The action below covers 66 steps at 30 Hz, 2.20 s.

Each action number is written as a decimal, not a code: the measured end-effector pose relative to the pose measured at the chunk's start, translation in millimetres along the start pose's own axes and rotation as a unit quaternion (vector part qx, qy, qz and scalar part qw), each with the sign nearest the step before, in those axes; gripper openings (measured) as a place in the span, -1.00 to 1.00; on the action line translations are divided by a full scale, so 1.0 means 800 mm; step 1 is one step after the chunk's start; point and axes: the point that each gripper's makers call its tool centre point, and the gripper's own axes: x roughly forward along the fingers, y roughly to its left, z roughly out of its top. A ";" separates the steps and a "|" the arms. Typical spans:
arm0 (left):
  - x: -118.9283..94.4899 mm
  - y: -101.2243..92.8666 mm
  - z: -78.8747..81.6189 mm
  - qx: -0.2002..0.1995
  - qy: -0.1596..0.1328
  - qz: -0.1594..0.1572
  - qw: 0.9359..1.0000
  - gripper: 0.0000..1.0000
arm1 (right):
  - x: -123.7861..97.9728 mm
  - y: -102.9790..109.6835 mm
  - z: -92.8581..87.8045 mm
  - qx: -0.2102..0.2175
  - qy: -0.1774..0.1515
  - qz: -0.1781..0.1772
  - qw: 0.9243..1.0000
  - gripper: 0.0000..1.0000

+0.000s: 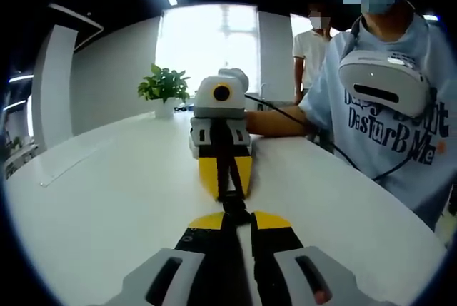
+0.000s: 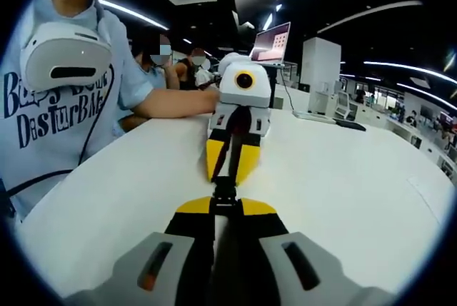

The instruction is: Snap the two parts of the plastic buckle together until the buckle closes and remains connected.

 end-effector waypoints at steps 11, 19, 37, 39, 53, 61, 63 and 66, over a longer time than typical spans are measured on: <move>0.000 -0.001 0.000 0.002 0.002 -0.007 1.000 -0.80 | 0.002 0.004 0.001 -0.003 -0.001 0.007 1.000 -0.79; 0.000 -0.006 0.000 0.011 0.002 -0.016 1.000 -0.81 | 0.005 0.007 0.004 -0.012 -0.003 0.015 1.000 -0.79; -0.007 -0.003 -0.001 -0.026 0.004 -0.003 1.000 -0.59 | 0.004 0.005 0.004 -0.001 -0.006 0.013 1.000 -0.76; -0.011 0.001 -0.002 -0.030 0.004 0.004 1.000 -0.60 | 0.004 0.005 0.003 0.002 -0.005 0.012 1.000 -0.75; -0.027 0.010 -0.008 -0.048 0.003 0.021 0.999 -0.64 | 0.001 0.000 0.000 0.017 -0.003 0.004 1.000 -0.66; -0.026 0.019 -0.009 -0.052 -0.002 0.040 0.998 -0.64 | -0.001 -0.001 -0.002 0.023 -0.001 0.002 1.000 -0.58; -0.026 0.019 -0.009 -0.052 -0.002 0.041 0.998 -0.64 | -0.002 -0.001 -0.003 0.028 0.000 0.002 1.000 -0.56; -0.025 0.019 -0.009 -0.052 -0.004 0.041 0.998 -0.64 | -0.004 -0.001 -0.004 0.032 0.001 0.000 0.999 -0.53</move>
